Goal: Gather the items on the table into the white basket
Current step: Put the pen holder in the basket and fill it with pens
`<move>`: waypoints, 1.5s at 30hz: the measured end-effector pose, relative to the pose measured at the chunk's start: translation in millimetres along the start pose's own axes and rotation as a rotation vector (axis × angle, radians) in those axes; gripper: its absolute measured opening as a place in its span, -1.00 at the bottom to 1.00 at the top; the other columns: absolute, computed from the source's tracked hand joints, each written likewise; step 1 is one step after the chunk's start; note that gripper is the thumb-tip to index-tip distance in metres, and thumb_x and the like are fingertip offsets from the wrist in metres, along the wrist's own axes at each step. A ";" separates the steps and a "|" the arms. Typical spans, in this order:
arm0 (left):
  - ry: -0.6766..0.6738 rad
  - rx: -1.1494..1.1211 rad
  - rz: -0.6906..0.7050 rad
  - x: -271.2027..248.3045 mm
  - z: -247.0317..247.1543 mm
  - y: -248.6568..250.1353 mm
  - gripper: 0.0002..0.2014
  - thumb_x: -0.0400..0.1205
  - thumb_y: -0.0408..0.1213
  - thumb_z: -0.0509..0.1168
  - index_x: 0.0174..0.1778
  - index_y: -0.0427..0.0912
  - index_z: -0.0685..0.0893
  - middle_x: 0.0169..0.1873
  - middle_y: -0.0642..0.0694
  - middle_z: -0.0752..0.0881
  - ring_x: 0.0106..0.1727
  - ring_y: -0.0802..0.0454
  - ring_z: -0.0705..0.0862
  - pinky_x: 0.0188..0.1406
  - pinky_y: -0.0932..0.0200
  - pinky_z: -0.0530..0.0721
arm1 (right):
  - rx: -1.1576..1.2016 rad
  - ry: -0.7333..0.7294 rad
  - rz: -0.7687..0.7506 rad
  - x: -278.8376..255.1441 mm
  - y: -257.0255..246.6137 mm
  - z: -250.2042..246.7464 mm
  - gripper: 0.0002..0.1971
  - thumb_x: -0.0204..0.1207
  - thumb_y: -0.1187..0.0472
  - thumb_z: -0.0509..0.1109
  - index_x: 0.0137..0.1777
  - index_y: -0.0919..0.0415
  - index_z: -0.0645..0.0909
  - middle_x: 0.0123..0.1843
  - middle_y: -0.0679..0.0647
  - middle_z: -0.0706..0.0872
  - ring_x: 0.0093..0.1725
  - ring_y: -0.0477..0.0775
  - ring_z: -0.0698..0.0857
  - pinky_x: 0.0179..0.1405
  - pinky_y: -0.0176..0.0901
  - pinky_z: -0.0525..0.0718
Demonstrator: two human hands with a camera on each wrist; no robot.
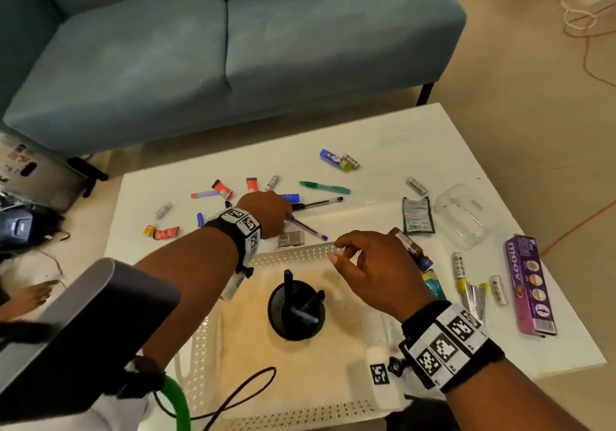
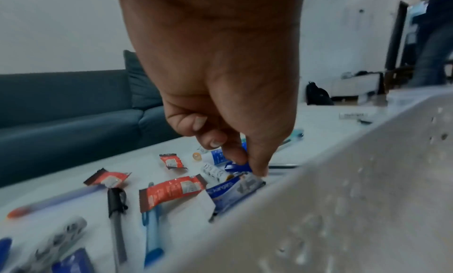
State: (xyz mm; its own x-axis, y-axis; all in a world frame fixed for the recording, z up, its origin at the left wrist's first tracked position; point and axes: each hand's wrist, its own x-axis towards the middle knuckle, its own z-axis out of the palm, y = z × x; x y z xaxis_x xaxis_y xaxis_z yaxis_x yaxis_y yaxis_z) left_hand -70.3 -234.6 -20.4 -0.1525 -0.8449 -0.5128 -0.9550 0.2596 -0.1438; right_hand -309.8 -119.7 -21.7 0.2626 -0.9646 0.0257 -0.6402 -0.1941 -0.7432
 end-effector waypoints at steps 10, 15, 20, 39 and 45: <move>0.015 0.097 0.099 31.2 -2.6 12.4 -0.75 0.69 -0.20 0.28 0.24 0.21 0.62 0.03 0.01 0.73 -0.04 -0.05 0.70 0.01 0.02 0.74 | 0.051 -0.003 -0.002 0.2 11.1 -7.5 -0.72 0.55 -0.18 0.41 0.17 -0.13 0.72 -0.12 -0.19 0.74 -0.31 -0.33 0.57 -0.06 -0.23 0.63; -0.026 0.111 0.136 36.0 -12.5 9.7 -0.83 0.73 -0.17 0.23 0.15 0.11 0.69 0.05 -0.01 0.73 0.03 -0.05 0.70 0.13 0.00 0.73 | 0.028 -0.039 -0.010 4.7 12.1 -5.7 -0.71 0.55 -0.18 0.40 0.19 -0.12 0.71 -0.13 -0.20 0.74 -0.16 -0.24 0.65 0.05 -0.11 0.67; 0.077 -0.117 0.155 8.9 -30.3 0.9 -0.83 0.73 -0.07 0.31 0.19 0.06 0.71 0.03 0.02 0.68 0.05 0.00 0.64 0.09 0.09 0.60 | 0.003 -0.052 -0.003 8.4 5.6 -3.1 -0.72 0.55 -0.15 0.42 0.18 -0.10 0.72 -0.13 -0.18 0.75 -0.09 -0.15 0.69 0.07 -0.06 0.68; -0.116 -1.806 -0.108 -157.2 -30.6 22.2 -0.87 0.78 -0.34 0.25 0.10 -0.33 0.66 -0.19 -0.31 0.84 -0.15 -0.15 0.86 -0.21 0.22 0.83 | 0.133 -0.047 -0.229 -11.6 -57.8 -2.4 -0.71 0.52 -0.05 0.46 0.23 -0.08 0.68 -0.04 -0.16 0.82 -0.06 -0.17 0.76 -0.09 -0.18 0.71; -0.050 -1.619 -0.149 -156.8 -11.8 22.7 -0.83 0.74 -0.16 0.34 0.00 -0.18 0.75 -0.17 -0.21 0.85 -0.20 -0.05 0.83 -0.15 0.17 0.77 | 0.176 0.099 -0.252 -12.0 -56.3 -10.9 -0.83 0.58 0.11 0.45 0.11 0.04 0.78 -0.12 -0.11 0.79 -0.15 -0.13 0.69 -0.14 -0.25 0.63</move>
State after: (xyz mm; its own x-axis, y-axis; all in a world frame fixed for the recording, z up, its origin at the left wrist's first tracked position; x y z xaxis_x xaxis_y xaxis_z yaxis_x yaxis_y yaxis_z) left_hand -71.0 -101.7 66.8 -0.0621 -0.7923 -0.6070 -0.2193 -0.5824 0.7827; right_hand -284.7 -99.2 27.2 0.3198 -0.9044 0.2826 -0.4272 -0.4039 -0.8089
